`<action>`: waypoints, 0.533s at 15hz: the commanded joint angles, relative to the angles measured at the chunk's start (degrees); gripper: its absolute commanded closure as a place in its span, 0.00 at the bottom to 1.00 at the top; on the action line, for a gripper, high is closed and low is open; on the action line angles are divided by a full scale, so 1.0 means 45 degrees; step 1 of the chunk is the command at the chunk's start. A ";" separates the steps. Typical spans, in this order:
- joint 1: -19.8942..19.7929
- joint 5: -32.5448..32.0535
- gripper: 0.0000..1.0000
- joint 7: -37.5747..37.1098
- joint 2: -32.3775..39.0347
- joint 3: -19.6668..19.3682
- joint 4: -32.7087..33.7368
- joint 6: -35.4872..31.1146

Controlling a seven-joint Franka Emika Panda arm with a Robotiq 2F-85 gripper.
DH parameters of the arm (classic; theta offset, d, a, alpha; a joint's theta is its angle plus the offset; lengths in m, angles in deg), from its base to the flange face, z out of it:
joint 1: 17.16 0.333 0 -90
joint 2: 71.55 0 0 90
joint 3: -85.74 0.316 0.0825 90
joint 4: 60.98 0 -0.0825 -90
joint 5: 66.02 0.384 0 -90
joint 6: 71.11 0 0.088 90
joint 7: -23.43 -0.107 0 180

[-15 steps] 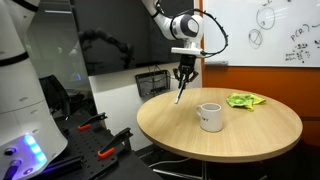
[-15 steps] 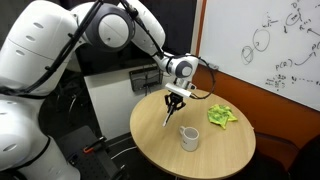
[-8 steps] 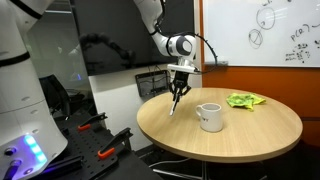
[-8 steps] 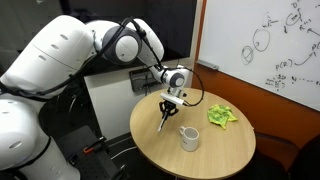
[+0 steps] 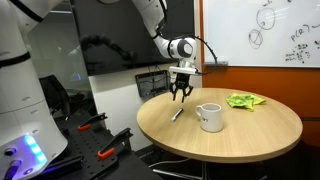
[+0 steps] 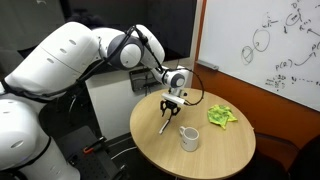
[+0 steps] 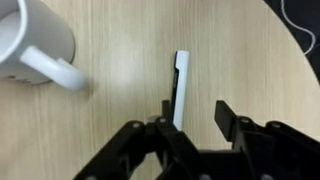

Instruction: Remove the marker from the cup and put it on the table

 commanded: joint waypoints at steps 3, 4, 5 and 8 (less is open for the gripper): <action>-0.0321 0.0026 0.00 0.0491 -0.1110 0.0179 -0.0561 -0.0789; -0.0440 0.0149 0.00 0.0628 -0.1405 0.0237 -0.0726 -0.0928; -0.0464 0.0119 0.00 0.0664 -0.1735 0.0204 -0.0956 -0.1205; -0.0412 -0.0250 0.00 0.0619 -0.2906 -0.0033 -0.1992 -0.2754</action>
